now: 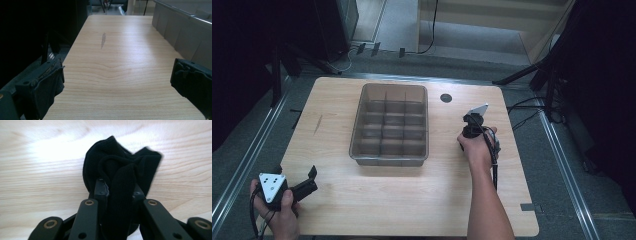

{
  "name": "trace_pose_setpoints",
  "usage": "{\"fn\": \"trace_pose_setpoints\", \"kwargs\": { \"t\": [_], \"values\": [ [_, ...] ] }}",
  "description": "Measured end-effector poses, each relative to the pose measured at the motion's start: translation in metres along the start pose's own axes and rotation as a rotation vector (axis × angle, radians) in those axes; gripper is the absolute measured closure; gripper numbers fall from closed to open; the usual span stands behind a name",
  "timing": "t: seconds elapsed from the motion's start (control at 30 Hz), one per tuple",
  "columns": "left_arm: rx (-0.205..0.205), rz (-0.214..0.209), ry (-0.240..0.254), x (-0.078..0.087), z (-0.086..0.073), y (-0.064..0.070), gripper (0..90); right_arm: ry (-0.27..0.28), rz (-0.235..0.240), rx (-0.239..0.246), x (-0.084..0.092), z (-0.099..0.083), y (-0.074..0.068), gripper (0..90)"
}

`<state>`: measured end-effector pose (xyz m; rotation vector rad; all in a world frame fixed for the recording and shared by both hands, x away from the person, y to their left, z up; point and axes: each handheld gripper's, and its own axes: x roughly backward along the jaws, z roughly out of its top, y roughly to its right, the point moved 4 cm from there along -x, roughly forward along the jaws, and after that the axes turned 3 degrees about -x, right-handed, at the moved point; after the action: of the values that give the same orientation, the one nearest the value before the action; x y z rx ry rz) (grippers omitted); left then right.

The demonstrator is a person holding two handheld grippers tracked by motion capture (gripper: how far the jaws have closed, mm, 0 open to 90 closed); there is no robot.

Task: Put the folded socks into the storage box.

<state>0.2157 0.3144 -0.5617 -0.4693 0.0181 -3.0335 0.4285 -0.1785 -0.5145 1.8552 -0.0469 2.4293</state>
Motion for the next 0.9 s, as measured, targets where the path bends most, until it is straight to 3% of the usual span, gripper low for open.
{"fn": "trace_pose_setpoints", "kwargs": {
  "t": [0.1,0.37,0.63,0.9],
  "values": [
    [-0.002,0.0,0.0,0.0,0.0,0.0,0.0,0.012,0.042,0.002,0.022,0.005,-0.003,75.3],
    [0.0,-0.002,0.0,0.0,0.0,-0.001,0.0,0.042,0.067,0.024,0.056,0.012,-0.013,75.1],
    [0.004,-0.002,0.002,0.0,0.0,-0.001,0.0,0.062,0.096,0.045,0.075,0.017,-0.031,75.1],
    [0.008,-0.003,0.004,0.0,0.0,-0.001,0.0,0.07,0.115,0.085,0.091,0.023,-0.059,75.0]
  ]
}}
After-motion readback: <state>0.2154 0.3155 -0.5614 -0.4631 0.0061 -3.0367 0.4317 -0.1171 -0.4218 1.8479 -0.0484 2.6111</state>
